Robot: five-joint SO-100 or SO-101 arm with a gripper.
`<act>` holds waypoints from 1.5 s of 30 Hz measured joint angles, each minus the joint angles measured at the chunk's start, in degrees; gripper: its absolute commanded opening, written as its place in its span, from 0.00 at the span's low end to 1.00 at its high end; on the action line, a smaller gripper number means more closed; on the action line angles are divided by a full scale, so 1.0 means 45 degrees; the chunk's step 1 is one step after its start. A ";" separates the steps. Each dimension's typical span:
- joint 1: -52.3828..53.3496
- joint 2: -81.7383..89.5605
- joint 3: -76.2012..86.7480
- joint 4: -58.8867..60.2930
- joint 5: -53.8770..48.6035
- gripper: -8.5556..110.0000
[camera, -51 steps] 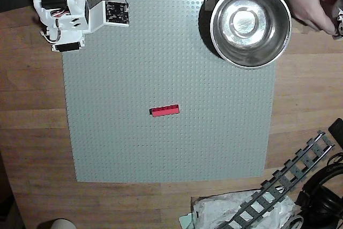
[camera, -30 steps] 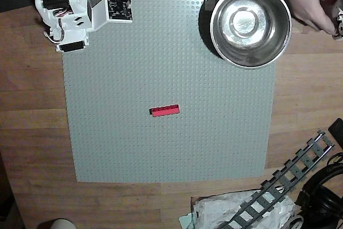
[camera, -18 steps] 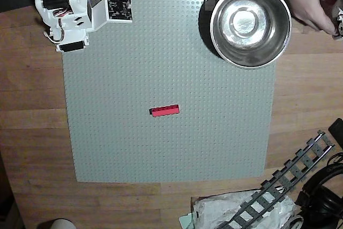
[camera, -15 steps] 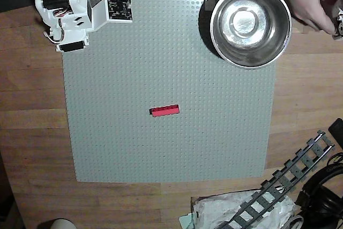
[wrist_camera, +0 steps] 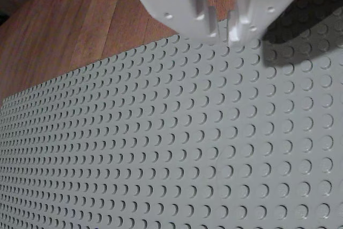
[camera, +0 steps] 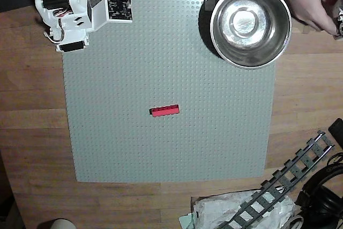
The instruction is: Grasp a lego block and put it in the bin.
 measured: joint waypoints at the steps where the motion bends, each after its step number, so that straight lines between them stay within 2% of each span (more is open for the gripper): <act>1: 0.0000 0.0000 0.0000 0.0000 0.0000 0.07; 14: -0.0039 0.0000 0.0059 -0.1406 -0.0078 0.07; 23: -0.0332 0.0000 -0.1953 -0.2109 0.0723 0.07; 26: -0.0332 0.0000 -0.2344 -0.2500 0.0781 0.13; 31: -0.0371 -0.0137 -0.3223 -0.3438 0.0937 0.16; 39: -0.1270 -0.3887 -0.6016 -0.4238 0.1582 0.26; 45: -0.2891 -0.6250 -0.7598 -0.4512 0.1816 0.26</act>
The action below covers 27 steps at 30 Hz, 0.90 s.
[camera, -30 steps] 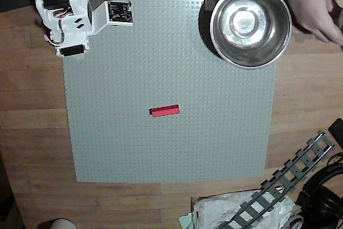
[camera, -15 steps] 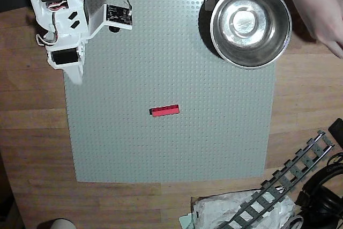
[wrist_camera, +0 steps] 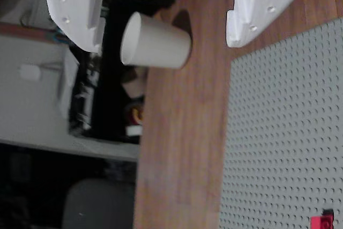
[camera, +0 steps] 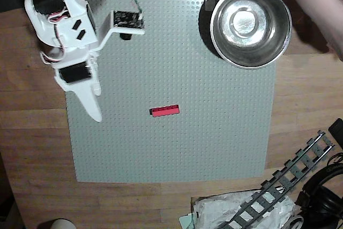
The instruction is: Grasp a lego block and put it in the bin.
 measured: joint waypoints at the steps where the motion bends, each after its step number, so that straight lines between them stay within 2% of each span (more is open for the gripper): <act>1: -0.0332 -0.0664 -0.0332 -0.0039 0.0039 0.26; 12: -0.2461 -0.5625 -0.2070 -0.0645 0.1172 0.31; 19: -0.2988 -0.8750 -0.3691 -0.1289 0.1797 0.31; 27: -0.3164 -1.3066 -0.6562 -0.0703 0.2754 0.31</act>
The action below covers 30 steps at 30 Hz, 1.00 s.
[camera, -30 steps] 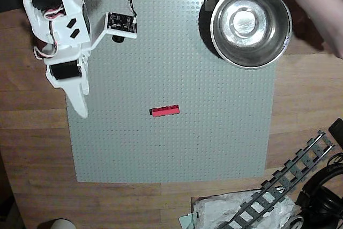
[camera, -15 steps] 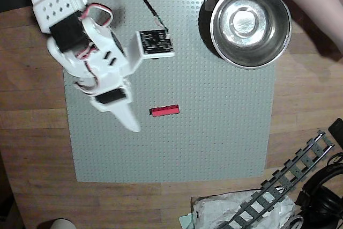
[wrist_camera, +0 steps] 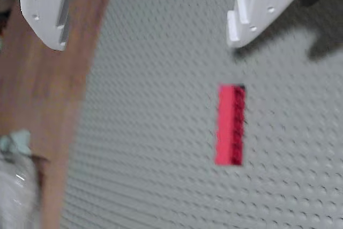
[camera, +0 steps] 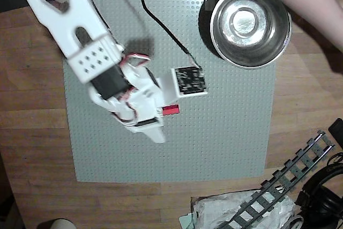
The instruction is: Grasp a lego block and put it in the bin.
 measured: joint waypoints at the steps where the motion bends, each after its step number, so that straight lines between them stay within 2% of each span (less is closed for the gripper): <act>1: 0.0000 -0.0508 -0.0449 0.0312 0.0039 0.31; 5: -0.0410 -0.2832 -0.2656 0.2031 0.0078 0.31; 23: -0.1113 -0.8203 -0.7617 0.3125 0.0137 0.31; 30: -0.0879 -1.0801 -1.1035 0.4883 0.0840 0.31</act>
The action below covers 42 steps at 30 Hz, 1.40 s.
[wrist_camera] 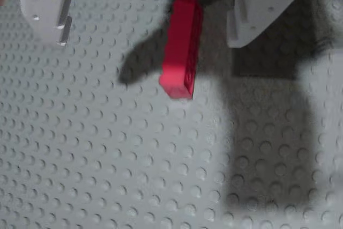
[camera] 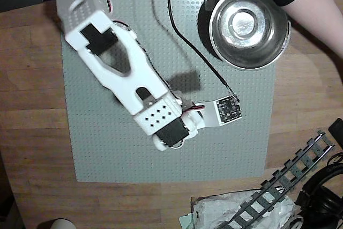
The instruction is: Grasp a lego block and put it in the bin.
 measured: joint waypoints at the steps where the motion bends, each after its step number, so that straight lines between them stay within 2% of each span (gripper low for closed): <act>1: 0.0059 -0.0313 -0.0391 0.0273 0.0059 0.31; 8: 0.0469 -0.1504 -0.1309 0.1562 0.0742 0.31; 21: 0.0879 -0.2109 -0.1855 0.1777 0.0859 0.30; 25: 0.1035 -0.3438 -0.3750 0.2754 0.0859 0.30; 30: 0.0859 -0.5625 -0.6621 0.4043 0.0859 0.26; 42: 0.0898 -0.5898 -0.7012 0.4297 0.0879 0.20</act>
